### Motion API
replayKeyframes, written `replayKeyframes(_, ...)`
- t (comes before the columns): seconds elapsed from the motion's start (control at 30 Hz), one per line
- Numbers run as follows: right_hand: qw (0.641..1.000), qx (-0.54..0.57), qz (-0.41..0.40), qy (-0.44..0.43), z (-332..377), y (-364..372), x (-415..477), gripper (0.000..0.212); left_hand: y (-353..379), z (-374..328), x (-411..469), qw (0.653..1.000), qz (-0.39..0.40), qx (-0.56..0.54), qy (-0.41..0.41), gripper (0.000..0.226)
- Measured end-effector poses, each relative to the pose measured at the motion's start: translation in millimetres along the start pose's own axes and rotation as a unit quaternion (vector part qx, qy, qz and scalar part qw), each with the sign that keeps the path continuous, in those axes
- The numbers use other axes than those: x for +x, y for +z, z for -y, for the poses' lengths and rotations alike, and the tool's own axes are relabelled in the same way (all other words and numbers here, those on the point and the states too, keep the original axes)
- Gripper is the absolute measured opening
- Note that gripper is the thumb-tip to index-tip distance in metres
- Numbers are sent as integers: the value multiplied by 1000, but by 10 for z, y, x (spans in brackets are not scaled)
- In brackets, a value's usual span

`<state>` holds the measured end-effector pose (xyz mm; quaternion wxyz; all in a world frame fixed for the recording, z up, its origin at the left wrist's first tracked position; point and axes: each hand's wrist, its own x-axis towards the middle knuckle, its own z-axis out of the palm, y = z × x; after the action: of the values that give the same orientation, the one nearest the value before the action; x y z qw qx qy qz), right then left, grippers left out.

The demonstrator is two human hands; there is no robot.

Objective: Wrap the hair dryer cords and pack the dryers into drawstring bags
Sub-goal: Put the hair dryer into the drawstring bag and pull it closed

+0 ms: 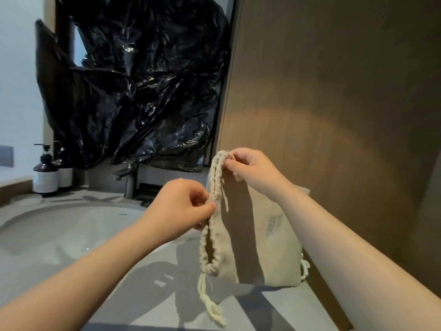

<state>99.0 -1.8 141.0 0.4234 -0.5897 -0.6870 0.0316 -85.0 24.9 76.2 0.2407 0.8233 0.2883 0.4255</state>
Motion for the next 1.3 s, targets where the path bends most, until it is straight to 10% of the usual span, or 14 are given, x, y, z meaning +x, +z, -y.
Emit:
replayKeyframes(0.23,993,-2,101,68,-206,700,-125,35,-168,720,-407,988,75,77,-110,15)
replayKeyframes(0.57,917,-332,95,202,-847,356,-861,51,-15,738,-507,979,163,98,-76,18)
replayKeyframes(1.13,987,-111,-95,63,-675,618,-133,25,81,804,-433,976,170,130,-48,24)
replayKeyframes(1.3,995,57,56,52,-737,749,114,62,135,911,-429,973,178,145,-28,20)
